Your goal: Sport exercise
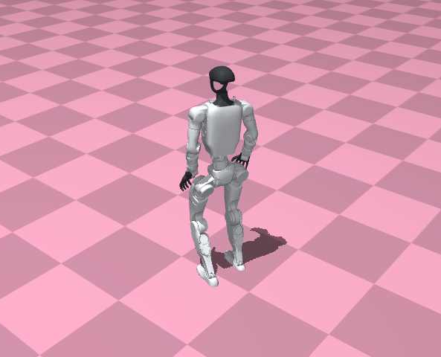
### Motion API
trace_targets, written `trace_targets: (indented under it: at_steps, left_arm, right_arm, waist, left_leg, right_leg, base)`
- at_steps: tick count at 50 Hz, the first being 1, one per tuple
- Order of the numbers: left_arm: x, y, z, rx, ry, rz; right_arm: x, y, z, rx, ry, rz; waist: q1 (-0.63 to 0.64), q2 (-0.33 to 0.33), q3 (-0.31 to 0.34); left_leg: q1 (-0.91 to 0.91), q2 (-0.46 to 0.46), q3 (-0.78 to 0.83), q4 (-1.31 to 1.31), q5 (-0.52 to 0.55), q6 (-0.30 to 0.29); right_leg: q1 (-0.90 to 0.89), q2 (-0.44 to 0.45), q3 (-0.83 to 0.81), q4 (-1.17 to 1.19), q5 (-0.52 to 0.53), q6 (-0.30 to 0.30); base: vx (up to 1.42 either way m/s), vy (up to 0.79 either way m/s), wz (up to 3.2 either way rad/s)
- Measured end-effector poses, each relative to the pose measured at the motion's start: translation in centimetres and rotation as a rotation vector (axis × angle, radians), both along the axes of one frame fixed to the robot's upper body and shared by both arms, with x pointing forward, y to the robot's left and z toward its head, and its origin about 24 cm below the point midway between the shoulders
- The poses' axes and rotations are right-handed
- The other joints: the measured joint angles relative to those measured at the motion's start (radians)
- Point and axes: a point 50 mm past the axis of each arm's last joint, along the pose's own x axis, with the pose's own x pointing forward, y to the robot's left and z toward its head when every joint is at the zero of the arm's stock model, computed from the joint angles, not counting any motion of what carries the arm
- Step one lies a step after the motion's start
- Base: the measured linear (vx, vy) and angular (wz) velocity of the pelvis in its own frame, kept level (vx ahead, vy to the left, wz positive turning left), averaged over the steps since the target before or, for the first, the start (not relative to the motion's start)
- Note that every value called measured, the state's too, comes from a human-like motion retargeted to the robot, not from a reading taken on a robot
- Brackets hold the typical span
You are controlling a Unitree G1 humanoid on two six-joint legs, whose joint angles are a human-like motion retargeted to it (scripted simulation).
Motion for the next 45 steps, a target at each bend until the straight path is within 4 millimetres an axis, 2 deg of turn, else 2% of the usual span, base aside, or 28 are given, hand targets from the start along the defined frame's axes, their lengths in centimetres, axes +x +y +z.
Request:
trace_targets:
  at_steps: [12,15,19,22,27,30,35,39,42,45]
  left_arm:
    - [0.0,0.3,0.0,0.006,-0.006,0.029]
    - [0.4,1.1,0.1,0.029,-0.026,0.042]
    - [1.0,2.9,0.4,0.077,-0.056,0.066]
    - [0.9,3.9,0.4,0.098,-0.062,0.088]
    - [0.5,4.8,0.4,0.107,-0.058,0.141]
    - [0.8,5.6,0.6,0.109,-0.067,0.19]
    - [0.3,6.5,0.6,0.123,-0.061,0.273]
    - [1.4,7.9,1.0,0.147,-0.089,0.352]
    - [2.2,8.7,1.3,0.163,-0.112,0.415]
    - [3.3,9.3,1.8,0.164,-0.145,0.485]
  right_arm:
    - [-0.7,-0.5,-0.2,-0.02,0.018,-0.015]
    - [-1.1,-0.3,-0.3,-0.025,0.029,-0.004]
    - [-1.5,1.0,-0.8,0.001,0.046,0.021]
    - [-1.4,2.0,-1.0,0.015,0.047,0.041]
    - [-1.0,2.3,-0.9,0.009,0.044,0.066]
    - [-0.2,2.2,-0.7,0.003,0.037,0.072]
    - [-0.7,2.1,-0.9,-0.001,0.057,0.056]
    - [-0.1,1.9,-0.8,0.003,0.056,0.029]
    - [-0.1,1.8,-0.8,0.014,0.062,-0.003]
    - [-0.4,1.7,-1.0,0.027,0.07,-0.046]
  waist:
    - [-0.004,0.013,0.009]
    - [-0.002,0.02,0.012]
    - [0.003,0.03,0.017]
    - [0.008,0.032,0.02]
    - [0.015,0.029,0.022]
    - [0.01,-0.006,0.019]
    - [0.006,-0.011,0.032]
    - [-0.014,-0.05,0.038]
    - [-0.048,-0.07,0.047]
    - [-0.082,-0.081,0.051]
  left_leg:
    - [-0.002,-0.006,0.004,0.042,-0.011,0.011]
    - [-0.005,-0.008,0.007,0.06,-0.015,0.016]
    - [-0.011,-0.013,0.014,0.086,-0.022,0.026]
    - [-0.013,-0.018,0.021,0.101,-0.029,0.037]
    - [-0.009,-0.037,0.038,0.112,-0.046,0.059]
    - [0.014,-0.096,0.057,0.06,-0.034,0.084]
    - [0.029,-0.126,0.078,0.09,-0.064,0.098]
    - [0.06,-0.193,0.094,0.031,-0.056,0.115]
    - [0.081,-0.234,0.08,-0.001,-0.051,0.124]
    - [0.101,-0.257,0.057,-0.035,-0.043,0.127]
  right_leg:
    - [0.007,-0.006,-0.004,0.022,-0.022,-0.001]
    - [0.007,-0.008,-0.004,0.032,-0.031,-0.001]
    - [0.005,-0.012,-0.002,0.051,-0.046,-0.003]
    - [0.0,-0.019,-0.001,0.072,-0.061,-0.003]
    - [-0.019,-0.042,0.004,0.131,-0.098,-0.006]
    - [-0.039,-0.104,0.009,0.18,-0.133,-0.001]
    - [-0.093,-0.159,-0.04,0.387,-0.204,-0.025]
    - [-0.163,-0.311,-0.141,0.591,-0.129,-0.047]
    - [-0.249,-0.332,-0.116,0.682,-0.106,-0.054]
    - [-0.338,-0.313,-0.097,0.687,-0.072,-0.046]
  base:
    - [0.0,0.0,0.0]
    - [0.04,0.06,-0.05]
    - [0.05,0.08,-0.07]
    - [0.06,0.09,-0.07]
    - [0.07,0.11,-0.05]
    - [0.1,0.13,0.09]
    - [0.08,0.12,-0.02]
    - [0.14,0.12,0.01]
    - [0.17,0.13,0.38]
    - [0.22,0.11,0.41]
